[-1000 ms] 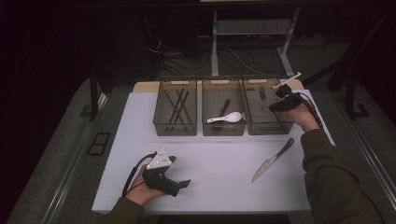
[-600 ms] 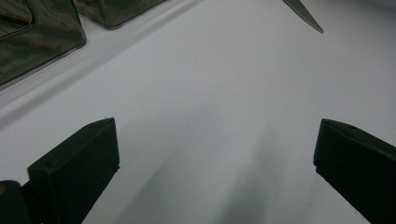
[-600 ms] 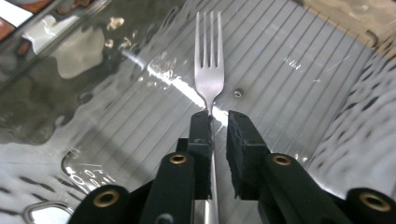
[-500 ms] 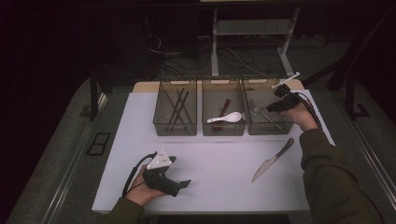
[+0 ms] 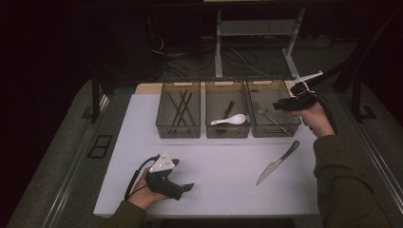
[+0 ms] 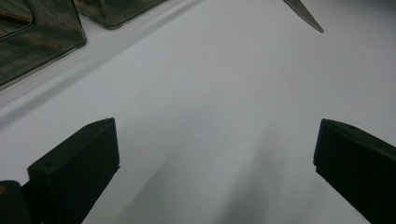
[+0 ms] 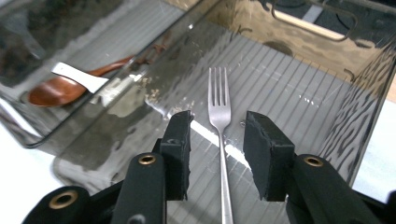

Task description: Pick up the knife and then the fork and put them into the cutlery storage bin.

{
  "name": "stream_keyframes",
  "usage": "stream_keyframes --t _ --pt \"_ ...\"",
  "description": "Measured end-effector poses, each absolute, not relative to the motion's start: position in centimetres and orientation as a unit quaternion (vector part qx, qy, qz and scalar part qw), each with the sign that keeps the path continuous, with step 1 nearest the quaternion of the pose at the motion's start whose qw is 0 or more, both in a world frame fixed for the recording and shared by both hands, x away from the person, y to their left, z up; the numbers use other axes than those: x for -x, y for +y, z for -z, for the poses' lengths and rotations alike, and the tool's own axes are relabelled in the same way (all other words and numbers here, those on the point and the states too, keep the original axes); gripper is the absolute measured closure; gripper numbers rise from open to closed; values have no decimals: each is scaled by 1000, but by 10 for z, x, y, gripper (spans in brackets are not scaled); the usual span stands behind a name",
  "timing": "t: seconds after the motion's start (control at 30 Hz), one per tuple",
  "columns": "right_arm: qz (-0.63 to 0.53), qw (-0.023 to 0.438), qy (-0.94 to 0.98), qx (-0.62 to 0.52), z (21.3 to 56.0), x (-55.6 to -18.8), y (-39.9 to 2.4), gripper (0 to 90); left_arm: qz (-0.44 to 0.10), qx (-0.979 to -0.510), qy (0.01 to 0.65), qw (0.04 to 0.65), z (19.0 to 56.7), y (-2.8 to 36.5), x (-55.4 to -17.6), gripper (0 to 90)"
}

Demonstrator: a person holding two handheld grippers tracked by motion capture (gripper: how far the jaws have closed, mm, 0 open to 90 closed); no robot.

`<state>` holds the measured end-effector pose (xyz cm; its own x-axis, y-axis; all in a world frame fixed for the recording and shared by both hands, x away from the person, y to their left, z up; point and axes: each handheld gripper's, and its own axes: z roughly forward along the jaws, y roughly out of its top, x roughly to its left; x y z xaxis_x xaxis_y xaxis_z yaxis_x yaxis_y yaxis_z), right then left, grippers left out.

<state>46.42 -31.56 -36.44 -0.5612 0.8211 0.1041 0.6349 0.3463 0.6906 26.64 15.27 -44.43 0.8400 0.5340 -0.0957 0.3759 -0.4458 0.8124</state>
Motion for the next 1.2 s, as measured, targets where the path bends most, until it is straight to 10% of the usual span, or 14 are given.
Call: stream_keyframes --t 0.4,1.2 --pt "-407 146 794 -427 353 -433 -320 570 -88 -847 268 451 444 153 -266 0" --pt "-393 122 826 -386 366 -371 -324 891 -88 -847 269 450 444 153 -266 0"
